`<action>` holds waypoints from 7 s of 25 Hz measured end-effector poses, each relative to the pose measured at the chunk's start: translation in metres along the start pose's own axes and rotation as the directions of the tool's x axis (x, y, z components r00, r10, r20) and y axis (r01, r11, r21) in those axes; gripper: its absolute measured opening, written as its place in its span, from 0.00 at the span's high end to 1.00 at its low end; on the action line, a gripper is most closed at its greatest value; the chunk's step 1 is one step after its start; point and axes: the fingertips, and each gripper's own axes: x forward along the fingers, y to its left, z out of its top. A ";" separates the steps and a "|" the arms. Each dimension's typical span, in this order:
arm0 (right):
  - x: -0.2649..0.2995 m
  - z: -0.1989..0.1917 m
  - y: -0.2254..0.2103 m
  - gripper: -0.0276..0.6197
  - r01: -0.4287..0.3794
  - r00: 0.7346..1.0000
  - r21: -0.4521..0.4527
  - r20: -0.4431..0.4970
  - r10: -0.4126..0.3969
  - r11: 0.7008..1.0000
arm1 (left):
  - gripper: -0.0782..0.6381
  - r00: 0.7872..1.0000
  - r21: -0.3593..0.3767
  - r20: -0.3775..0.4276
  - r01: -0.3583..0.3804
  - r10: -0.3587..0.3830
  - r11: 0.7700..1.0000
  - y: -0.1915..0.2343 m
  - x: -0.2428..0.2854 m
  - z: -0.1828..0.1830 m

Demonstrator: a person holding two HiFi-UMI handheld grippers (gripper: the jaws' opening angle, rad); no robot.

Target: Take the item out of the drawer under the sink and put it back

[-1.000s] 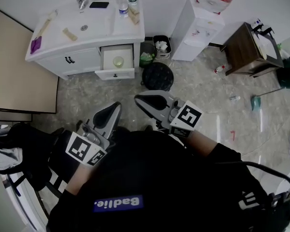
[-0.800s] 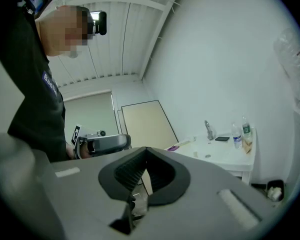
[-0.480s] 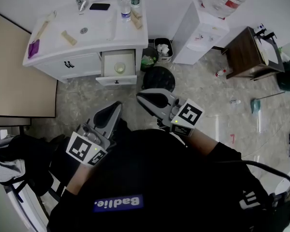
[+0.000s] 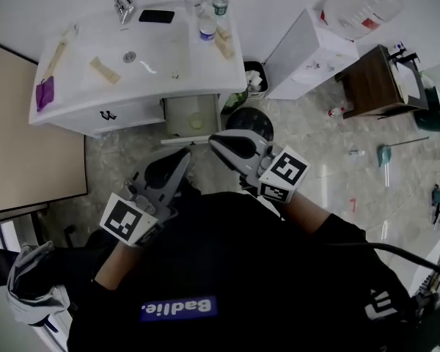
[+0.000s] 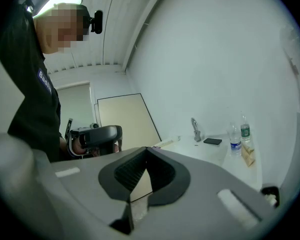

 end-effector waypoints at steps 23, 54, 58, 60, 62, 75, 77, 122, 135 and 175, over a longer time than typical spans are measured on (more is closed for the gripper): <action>0.019 0.004 -0.099 0.95 0.024 0.999 0.065 -0.047 -0.021 0.998 | 0.88 0.971 -0.099 -0.232 -0.088 0.063 0.991 0.111 0.079 -0.090; -0.039 -0.032 -0.171 0.95 0.163 0.973 0.103 -0.179 -0.143 0.981 | 0.70 0.615 -0.077 -0.781 -0.265 0.107 0.961 0.230 0.129 -0.379; -0.048 -0.045 -0.174 0.95 0.191 0.963 0.112 -0.212 -0.164 0.975 | 0.70 0.539 -0.069 -0.836 -0.289 0.103 0.955 0.241 0.127 -0.415; -0.052 -0.052 -0.174 0.95 0.200 0.960 0.120 -0.223 -0.170 0.973 | 0.70 0.513 -0.063 -0.852 -0.300 0.106 0.952 0.244 0.128 -0.426; -0.057 -0.057 -0.176 0.95 0.213 0.956 0.129 -0.235 -0.178 0.969 | 0.70 0.486 -0.043 -0.866 -0.309 0.119 0.950 0.249 0.130 -0.435; -0.088 -0.081 -0.184 0.95 0.287 0.927 0.176 -0.299 -0.227 0.942 | 0.70 0.375 -0.027 -0.917 -0.394 0.134 0.919 0.271 0.129 -0.495; -0.093 -0.082 -0.186 0.95 0.300 0.922 0.188 -0.308 -0.233 0.935 | 0.70 0.368 -0.030 -0.919 -0.417 0.139 0.909 0.274 0.128 -0.502; -0.050 0.014 -0.146 0.95 0.161 0.987 0.136 -0.022 -0.160 0.978 | 0.86 0.876 -0.102 -0.446 -0.257 0.186 0.961 0.136 0.106 -0.160; -0.015 0.015 -0.145 0.95 0.133 0.991 0.148 -0.040 -0.128 0.980 | 0.86 0.948 -0.014 -0.250 -0.208 0.198 0.978 0.108 0.086 -0.061; -0.010 0.014 -0.133 0.95 0.093 0.994 0.108 -0.071 -0.086 0.990 | 0.86 0.918 0.039 -0.333 -0.216 0.216 0.976 0.127 0.089 -0.118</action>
